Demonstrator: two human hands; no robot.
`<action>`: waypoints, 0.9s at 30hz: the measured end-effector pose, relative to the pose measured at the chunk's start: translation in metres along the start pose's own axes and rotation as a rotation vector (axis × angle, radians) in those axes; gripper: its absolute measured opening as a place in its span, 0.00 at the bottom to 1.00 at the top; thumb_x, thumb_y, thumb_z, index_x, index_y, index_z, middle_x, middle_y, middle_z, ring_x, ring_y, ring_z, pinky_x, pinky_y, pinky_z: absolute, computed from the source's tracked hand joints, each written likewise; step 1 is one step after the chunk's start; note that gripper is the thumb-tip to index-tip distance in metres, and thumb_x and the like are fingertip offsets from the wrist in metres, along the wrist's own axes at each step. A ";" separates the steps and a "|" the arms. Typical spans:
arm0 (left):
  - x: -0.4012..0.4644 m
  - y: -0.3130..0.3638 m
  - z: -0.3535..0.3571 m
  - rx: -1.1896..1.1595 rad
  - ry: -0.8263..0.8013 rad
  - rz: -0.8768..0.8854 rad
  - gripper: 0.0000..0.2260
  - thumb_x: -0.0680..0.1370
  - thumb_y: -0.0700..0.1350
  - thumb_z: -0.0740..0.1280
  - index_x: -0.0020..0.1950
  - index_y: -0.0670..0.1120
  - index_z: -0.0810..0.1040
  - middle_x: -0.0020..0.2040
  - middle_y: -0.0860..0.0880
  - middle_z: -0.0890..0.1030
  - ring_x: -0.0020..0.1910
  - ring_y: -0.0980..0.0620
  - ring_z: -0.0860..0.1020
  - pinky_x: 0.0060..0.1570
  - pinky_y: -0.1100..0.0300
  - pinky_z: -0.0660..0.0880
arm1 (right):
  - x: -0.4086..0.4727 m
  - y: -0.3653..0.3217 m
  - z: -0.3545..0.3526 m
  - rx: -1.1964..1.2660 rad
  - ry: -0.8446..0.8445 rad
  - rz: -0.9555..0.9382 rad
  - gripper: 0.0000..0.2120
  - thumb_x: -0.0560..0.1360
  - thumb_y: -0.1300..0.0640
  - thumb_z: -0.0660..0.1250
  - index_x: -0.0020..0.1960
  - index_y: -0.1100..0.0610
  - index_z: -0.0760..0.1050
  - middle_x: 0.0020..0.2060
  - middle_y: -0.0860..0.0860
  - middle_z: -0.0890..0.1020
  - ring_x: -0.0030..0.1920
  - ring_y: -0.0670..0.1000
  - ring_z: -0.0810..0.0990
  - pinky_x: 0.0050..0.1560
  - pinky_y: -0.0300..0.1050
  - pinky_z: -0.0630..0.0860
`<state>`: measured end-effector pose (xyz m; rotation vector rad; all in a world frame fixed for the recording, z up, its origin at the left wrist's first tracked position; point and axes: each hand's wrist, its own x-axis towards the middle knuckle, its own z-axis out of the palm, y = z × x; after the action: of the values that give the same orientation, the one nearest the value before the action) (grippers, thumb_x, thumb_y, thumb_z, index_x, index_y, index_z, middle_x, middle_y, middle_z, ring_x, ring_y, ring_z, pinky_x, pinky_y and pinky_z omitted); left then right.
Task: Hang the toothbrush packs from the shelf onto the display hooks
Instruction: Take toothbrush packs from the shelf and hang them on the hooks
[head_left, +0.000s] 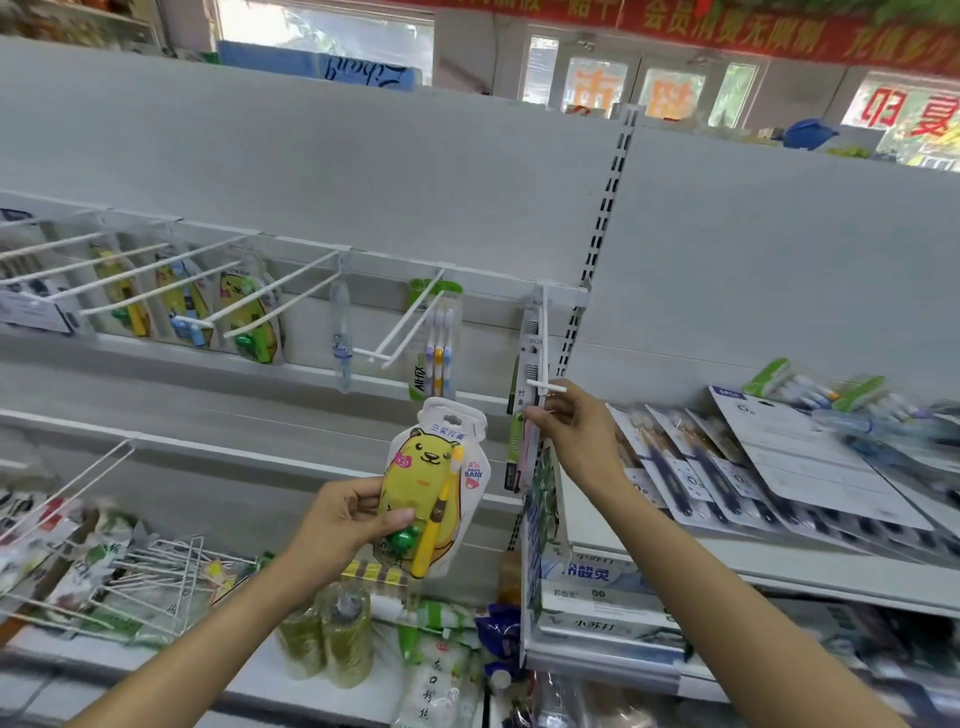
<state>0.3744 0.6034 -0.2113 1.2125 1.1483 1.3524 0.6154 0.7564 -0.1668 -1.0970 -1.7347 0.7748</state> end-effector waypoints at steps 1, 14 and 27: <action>0.003 -0.001 -0.002 0.009 0.014 -0.001 0.23 0.57 0.60 0.82 0.47 0.51 0.87 0.47 0.43 0.87 0.47 0.45 0.86 0.43 0.60 0.82 | 0.005 0.002 0.001 -0.003 -0.006 0.003 0.08 0.75 0.55 0.73 0.52 0.55 0.78 0.41 0.52 0.84 0.45 0.51 0.83 0.48 0.45 0.81; 0.033 -0.012 0.000 0.013 0.075 0.002 0.28 0.54 0.65 0.81 0.47 0.52 0.87 0.48 0.43 0.87 0.47 0.47 0.86 0.45 0.59 0.82 | 0.083 0.032 0.007 0.151 -0.037 0.180 0.12 0.74 0.63 0.73 0.57 0.63 0.77 0.46 0.63 0.84 0.47 0.61 0.85 0.53 0.59 0.82; 0.043 -0.017 -0.021 -0.015 0.052 -0.020 0.23 0.58 0.60 0.82 0.48 0.50 0.87 0.48 0.43 0.87 0.48 0.46 0.86 0.44 0.61 0.81 | 0.100 0.031 0.015 0.101 0.008 0.180 0.07 0.77 0.64 0.70 0.41 0.58 0.80 0.36 0.52 0.82 0.38 0.51 0.82 0.39 0.35 0.78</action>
<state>0.3516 0.6470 -0.2248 1.1580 1.1817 1.3822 0.5932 0.8597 -0.1622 -1.1959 -1.5870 0.9574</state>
